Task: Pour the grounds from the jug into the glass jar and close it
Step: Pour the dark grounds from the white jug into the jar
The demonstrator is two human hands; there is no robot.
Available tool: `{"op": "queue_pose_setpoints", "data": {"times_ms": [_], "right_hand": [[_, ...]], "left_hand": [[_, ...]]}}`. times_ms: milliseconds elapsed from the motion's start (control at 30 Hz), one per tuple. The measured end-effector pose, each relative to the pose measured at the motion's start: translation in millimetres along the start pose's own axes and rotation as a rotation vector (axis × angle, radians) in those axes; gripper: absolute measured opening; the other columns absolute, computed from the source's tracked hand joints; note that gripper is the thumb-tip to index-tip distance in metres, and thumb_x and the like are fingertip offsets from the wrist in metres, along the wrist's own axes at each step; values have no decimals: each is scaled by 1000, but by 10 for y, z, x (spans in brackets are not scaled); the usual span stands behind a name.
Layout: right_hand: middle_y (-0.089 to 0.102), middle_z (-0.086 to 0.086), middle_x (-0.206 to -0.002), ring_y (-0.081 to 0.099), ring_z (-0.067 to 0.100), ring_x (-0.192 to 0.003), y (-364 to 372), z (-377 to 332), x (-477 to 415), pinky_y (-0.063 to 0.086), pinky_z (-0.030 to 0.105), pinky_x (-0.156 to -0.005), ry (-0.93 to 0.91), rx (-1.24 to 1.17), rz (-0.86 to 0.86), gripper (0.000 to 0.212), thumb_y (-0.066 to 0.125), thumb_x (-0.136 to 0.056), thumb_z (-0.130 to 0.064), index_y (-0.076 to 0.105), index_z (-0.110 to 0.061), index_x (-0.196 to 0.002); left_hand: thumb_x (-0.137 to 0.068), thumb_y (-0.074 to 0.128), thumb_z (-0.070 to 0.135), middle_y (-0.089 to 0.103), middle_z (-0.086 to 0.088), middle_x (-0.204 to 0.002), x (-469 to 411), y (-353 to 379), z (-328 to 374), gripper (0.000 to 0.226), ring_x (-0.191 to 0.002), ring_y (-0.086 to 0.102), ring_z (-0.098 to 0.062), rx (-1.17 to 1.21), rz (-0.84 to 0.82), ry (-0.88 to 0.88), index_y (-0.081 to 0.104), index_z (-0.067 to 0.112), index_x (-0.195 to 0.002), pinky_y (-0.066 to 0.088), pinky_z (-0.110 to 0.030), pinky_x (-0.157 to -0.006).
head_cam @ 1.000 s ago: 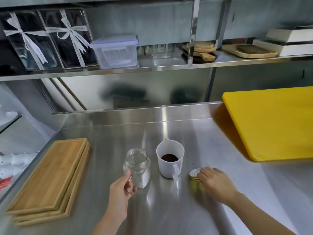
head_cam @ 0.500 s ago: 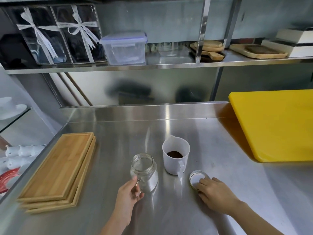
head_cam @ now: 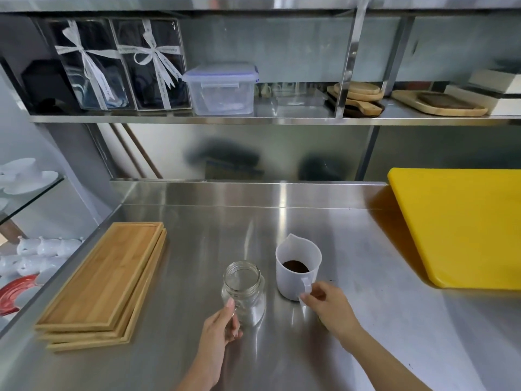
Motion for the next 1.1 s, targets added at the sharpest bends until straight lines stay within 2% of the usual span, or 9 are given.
{"op": "queue_pose_setpoints", "data": {"times_ms": [133,233,333,500,567,633,800,1000,1100], "right_hand": [[60,4,-81,49,17,-70,-30,-118,29,32,21,-55,-31,202,102,18,57,-88,-22,56,-4,-88],[52,3,-73,42,16,-62,-84,-178,59,31,24,-54,-42,25,140,15,50,-92,-13,47,-6,-79],[47,0,-65,42,19,-64,-204,-239,89,32,27,-58,-87,-166,208,24,51,-93,-10,43,-14,-71],[56,0,-82,50,10,-75,-252,-433,128,40,17,-64,-167,-229,150,12,46,-96,-16,53,-19,-87],[53,-1,-83,47,7,-74,-262,-466,121,39,13,-61,-132,-302,116,8,47,-96,-11,54,-13,-94],[50,2,-82,44,9,-72,-247,-445,117,35,22,-62,-63,-382,71,7,50,-94,-11,53,-4,-94],[51,10,-84,45,18,-71,-350,-452,130,34,29,-60,-52,-490,98,29,57,-90,-23,49,5,-89],[49,19,-78,44,18,-69,-544,-802,167,36,26,-61,-249,-383,134,21,61,-88,-25,54,-8,-76],[58,1,-72,46,6,-62,-657,-1129,240,38,11,-57,-396,-324,138,11,61,-79,-26,62,-16,-75]], "left_hand": [[-78,58,39,37,-3,-42,-2,41,30,51,-43,36,-14,5,-24,2,44,9,-39,36,-29,-56],[-76,68,38,37,-4,-41,-28,19,-6,53,-44,35,-15,-9,-19,-4,44,10,-37,37,-27,-54],[-74,57,44,37,-4,-44,-23,31,-12,50,-46,37,-14,-22,-24,14,44,10,-39,40,-24,-54],[-75,55,44,36,-3,-43,-17,35,18,51,-46,36,-14,-23,-28,36,43,11,-39,40,-26,-58],[-76,57,44,37,-4,-44,-16,34,22,52,-47,37,-14,-30,-32,42,42,10,-39,40,-28,-60],[-80,64,42,37,-4,-45,-11,31,27,55,-47,39,-14,-34,-34,47,43,10,-40,40,-28,-61],[-94,50,29,37,-2,-43,-1,35,49,58,-42,40,-12,-36,-23,64,42,10,-40,39,-32,-64],[-93,51,25,30,-1,-38,5,44,127,60,-41,32,-13,-71,-28,110,36,10,-37,37,-26,-54],[-82,61,33,28,-1,-35,13,48,146,59,-38,31,-14,-97,-69,120,35,10,-34,38,-22,-49]]}}
Point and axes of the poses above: each hand's wrist, its own x-axis away from the middle knuckle, its own y-axis out of the palm, z = x × y, the point moved 10 cm from there along -x, towards the middle knuckle
